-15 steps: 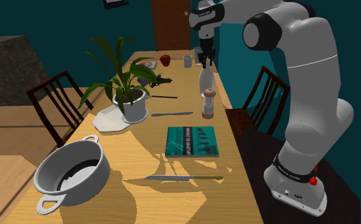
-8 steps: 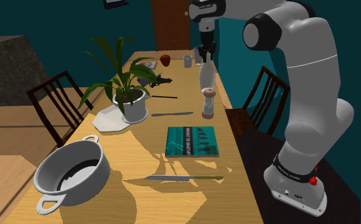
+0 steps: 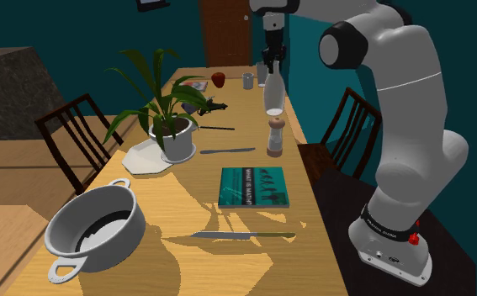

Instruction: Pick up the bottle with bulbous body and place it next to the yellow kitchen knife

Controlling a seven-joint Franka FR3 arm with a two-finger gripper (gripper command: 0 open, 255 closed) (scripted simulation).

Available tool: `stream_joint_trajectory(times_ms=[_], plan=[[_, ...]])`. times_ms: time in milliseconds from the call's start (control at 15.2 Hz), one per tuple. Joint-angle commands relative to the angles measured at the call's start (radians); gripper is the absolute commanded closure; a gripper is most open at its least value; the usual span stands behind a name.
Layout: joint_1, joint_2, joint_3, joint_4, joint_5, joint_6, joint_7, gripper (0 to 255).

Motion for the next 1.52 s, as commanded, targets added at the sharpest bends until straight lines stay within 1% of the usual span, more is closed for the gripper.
stream_joint_trajectory(times_ms=[0, 132, 264, 594, 990, 1452], plan=[[-0.006, 0.012, 0.000, 0.045, 0.003, -0.033, -0.001, 255], [0.042, -0.067, 0.004, -0.079, -0.014, 0.012, 0.036, 255], [0.085, -0.131, 0.010, -0.177, -0.027, 0.045, 0.074, 255], [0.177, -0.259, 0.037, -0.359, -0.054, 0.102, 0.180, 255], [0.269, -0.368, 0.084, -0.505, -0.072, 0.141, 0.314, 255], [0.363, -0.445, 0.151, -0.604, -0.074, 0.165, 0.474, 255]])
